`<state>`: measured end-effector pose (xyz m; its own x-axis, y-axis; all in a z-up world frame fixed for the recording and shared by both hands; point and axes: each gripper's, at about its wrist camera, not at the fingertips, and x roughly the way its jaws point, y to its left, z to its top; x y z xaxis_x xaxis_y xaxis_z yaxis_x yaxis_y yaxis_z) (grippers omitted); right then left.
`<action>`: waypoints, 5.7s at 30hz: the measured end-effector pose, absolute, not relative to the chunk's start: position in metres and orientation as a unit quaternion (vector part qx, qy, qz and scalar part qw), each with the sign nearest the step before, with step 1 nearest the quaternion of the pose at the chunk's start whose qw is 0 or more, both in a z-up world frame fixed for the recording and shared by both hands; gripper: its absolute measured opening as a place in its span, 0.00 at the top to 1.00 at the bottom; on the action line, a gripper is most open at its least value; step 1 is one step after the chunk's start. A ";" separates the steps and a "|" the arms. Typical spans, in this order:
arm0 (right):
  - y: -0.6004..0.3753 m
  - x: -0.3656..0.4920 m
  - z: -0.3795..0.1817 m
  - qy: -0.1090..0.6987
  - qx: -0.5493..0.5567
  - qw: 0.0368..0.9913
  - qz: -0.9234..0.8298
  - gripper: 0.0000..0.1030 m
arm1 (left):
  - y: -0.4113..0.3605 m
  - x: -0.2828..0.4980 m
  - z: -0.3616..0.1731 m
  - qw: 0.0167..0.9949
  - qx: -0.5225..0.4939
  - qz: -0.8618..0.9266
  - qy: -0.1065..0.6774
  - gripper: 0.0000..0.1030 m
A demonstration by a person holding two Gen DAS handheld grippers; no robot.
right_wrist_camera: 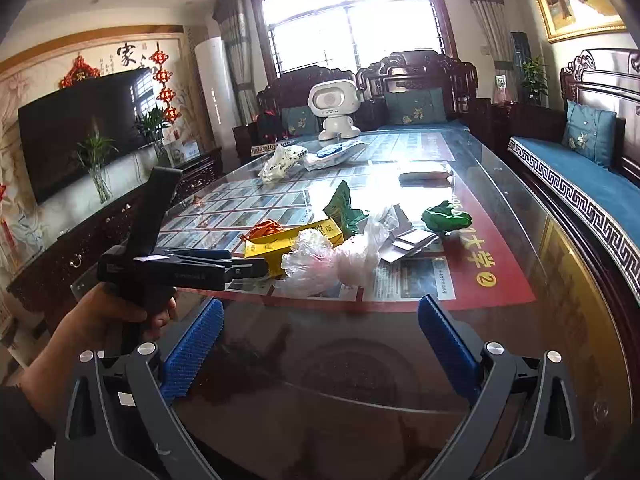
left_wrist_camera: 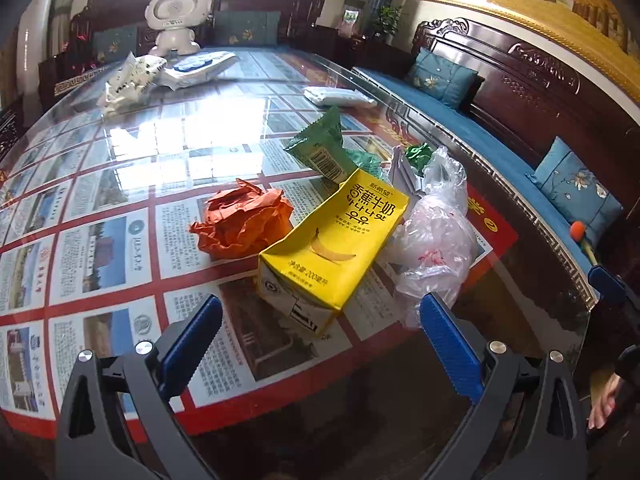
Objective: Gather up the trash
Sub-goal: 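Raise both open tools from the bucket back toward the trash on the table, then grasp the yellow banana-milk carton with left tool while right tool grasps the clear plastic bag, then carry carton and bag to the bucket and open both tools to drop them, then raise both open tools from the bucket back to the table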
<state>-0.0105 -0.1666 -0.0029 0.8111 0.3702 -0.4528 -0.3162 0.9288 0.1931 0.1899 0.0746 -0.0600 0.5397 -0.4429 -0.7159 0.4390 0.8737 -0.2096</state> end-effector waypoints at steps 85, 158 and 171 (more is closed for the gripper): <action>-0.190 -0.045 -0.011 0.338 0.057 0.921 0.184 0.54 | 0.049 0.026 -0.017 0.851 0.044 -0.391 0.348 0.55; -0.160 -0.222 -0.131 0.480 -0.045 0.841 0.247 0.18 | 0.017 -0.103 -0.165 0.765 0.116 -0.344 0.531 0.23; -0.156 -0.214 -0.132 0.483 -0.045 0.838 0.250 0.15 | 0.014 -0.101 -0.173 0.759 0.111 -0.349 0.539 0.23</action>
<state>-0.2139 -0.1556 -0.1319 0.4079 0.3756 -0.8322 -0.4635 0.8705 0.1657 -0.1011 0.0143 -0.1731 0.1764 -0.4090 -0.8953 0.6493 0.7320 -0.2065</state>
